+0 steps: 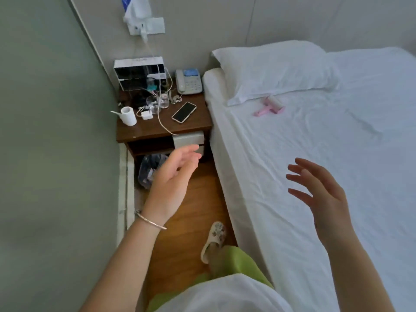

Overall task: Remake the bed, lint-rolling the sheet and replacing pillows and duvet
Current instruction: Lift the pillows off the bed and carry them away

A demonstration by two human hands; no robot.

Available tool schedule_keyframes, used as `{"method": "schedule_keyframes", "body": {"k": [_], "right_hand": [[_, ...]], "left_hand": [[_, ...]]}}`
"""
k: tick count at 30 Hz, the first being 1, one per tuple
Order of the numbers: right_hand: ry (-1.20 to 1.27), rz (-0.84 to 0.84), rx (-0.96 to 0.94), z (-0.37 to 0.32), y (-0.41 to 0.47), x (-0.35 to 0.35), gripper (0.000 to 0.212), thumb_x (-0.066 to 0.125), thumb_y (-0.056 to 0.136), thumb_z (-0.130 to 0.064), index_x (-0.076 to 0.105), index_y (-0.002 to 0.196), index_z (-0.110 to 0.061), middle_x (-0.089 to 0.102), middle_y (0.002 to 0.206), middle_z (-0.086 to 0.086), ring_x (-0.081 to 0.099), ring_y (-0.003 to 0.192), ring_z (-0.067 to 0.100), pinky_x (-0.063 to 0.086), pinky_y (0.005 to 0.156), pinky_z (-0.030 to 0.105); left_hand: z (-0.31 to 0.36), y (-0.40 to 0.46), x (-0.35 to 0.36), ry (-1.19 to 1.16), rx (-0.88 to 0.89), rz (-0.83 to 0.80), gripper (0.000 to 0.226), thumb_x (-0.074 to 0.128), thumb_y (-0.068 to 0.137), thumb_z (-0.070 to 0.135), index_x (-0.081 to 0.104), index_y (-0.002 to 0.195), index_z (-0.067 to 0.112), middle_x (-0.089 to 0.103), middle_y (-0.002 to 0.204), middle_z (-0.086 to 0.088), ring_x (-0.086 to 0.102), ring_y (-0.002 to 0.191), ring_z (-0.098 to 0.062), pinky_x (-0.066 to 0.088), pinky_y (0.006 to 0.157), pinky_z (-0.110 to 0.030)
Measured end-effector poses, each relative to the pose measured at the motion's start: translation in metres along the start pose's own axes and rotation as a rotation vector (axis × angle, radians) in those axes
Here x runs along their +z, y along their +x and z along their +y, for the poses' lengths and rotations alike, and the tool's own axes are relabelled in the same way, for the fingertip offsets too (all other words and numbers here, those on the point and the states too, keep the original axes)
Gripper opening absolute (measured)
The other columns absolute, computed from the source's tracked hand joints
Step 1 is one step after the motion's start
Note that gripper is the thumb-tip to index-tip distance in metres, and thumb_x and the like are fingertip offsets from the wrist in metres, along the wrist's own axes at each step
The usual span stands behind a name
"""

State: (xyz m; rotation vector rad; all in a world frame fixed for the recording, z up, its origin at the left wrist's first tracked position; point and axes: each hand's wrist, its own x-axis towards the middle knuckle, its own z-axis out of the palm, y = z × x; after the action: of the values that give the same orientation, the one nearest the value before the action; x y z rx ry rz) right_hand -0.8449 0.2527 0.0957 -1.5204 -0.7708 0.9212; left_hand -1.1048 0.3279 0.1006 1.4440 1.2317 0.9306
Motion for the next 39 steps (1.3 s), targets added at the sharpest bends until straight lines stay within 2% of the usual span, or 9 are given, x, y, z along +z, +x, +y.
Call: {"method": "schedule_keyframes", "body": {"k": [7,13,20,25,29,32,34,36,39], "right_hand": [[0.039,0.175,0.128,0.029,0.174,0.021,0.022,0.053,0.099,-0.016,0.067,0.115,-0.021,0.072,0.111,0.002,0.068,0.104,0.026,0.059,0.076,0.028],[0.054,0.26,0.129,-0.015,0.34,0.057,0.024,0.054,0.098,-0.013,0.066,0.117,-0.023,0.072,0.109,0.004,0.069,0.1,0.024,0.053,0.084,0.038],[0.063,0.346,0.212,-0.013,0.514,0.101,0.023,0.056,0.097,-0.014,0.065,0.115,-0.025,0.073,0.102,0.001,0.07,0.095,0.022,0.053,0.085,0.041],[0.077,0.499,0.301,0.011,0.645,0.101,0.028,0.058,0.096,-0.015,0.061,0.12,-0.03,0.07,0.109,0.005,0.069,0.095,0.019,0.054,0.082,0.038],[0.021,0.517,0.408,0.047,0.755,0.091,0.054,0.065,0.092,-0.028,0.041,0.139,-0.042,0.055,0.132,0.009,0.06,0.11,0.017,0.047,0.088,0.033],[-0.004,0.556,0.515,0.068,0.825,0.081,0.084,0.071,0.083,-0.048,0.019,0.149,-0.048,0.038,0.147,0.012,0.044,0.13,0.024,0.035,0.095,0.034],[-0.002,0.6,0.587,0.081,0.862,0.075,0.105,0.075,0.072,-0.06,0.005,0.149,-0.053,0.028,0.155,0.012,0.036,0.138,0.028,0.034,0.102,0.04],[-0.046,0.64,0.686,0.095,0.887,0.07,0.118,0.077,0.065,-0.066,-0.007,0.147,-0.056,0.024,0.156,0.013,0.035,0.138,0.035,0.033,0.108,0.047],[-0.01,0.636,0.746,0.12,0.904,0.064,0.137,0.08,0.053,-0.072,-0.025,0.14,-0.059,0.028,0.155,0.01,0.036,0.137,0.034,0.033,0.112,0.05]], "left_hand": [[-0.026,0.211,0.026,-0.074,-0.096,-0.015,0.025,0.046,0.1,0.02,0.059,0.119,0.028,0.067,0.109,0.011,0.062,0.096,0.002,0.048,0.08,-0.018],[-0.001,0.402,0.056,-0.055,-0.09,-0.179,0.024,0.047,0.1,0.023,0.059,0.12,0.025,0.067,0.107,0.009,0.062,0.095,-0.004,0.047,0.081,-0.024],[-0.005,0.632,0.134,-0.125,-0.138,-0.361,0.021,0.048,0.098,0.015,0.064,0.11,0.023,0.068,0.101,0.005,0.061,0.083,0.0,0.045,0.069,-0.009],[-0.026,0.806,0.199,-0.007,-0.128,-0.518,0.021,0.047,0.099,0.018,0.065,0.106,0.028,0.069,0.099,0.008,0.061,0.088,-0.005,0.044,0.074,-0.018],[-0.056,0.94,0.275,0.211,-0.04,-0.637,0.014,0.055,0.094,0.036,0.062,0.106,0.034,0.064,0.107,0.012,0.057,0.106,-0.007,0.043,0.09,-0.025],[-0.081,1.015,0.332,0.519,0.095,-0.69,0.076,0.047,0.066,0.074,0.055,0.128,0.031,0.054,0.129,0.008,0.046,0.126,-0.015,0.035,0.108,-0.034],[-0.094,1.051,0.362,0.663,0.099,-0.727,0.105,0.044,0.053,0.087,0.039,0.143,0.034,0.037,0.147,0.003,0.032,0.138,-0.019,0.026,0.115,-0.038],[-0.107,1.076,0.379,0.682,0.022,-0.794,0.123,0.055,0.043,0.092,0.02,0.15,0.041,0.021,0.155,0.006,0.019,0.144,-0.018,0.019,0.118,-0.04],[-0.128,1.095,0.394,0.612,-0.089,-0.855,0.134,0.07,0.036,0.087,0.011,0.149,0.047,0.02,0.155,0.008,0.021,0.143,-0.015,0.021,0.118,-0.04]]}}
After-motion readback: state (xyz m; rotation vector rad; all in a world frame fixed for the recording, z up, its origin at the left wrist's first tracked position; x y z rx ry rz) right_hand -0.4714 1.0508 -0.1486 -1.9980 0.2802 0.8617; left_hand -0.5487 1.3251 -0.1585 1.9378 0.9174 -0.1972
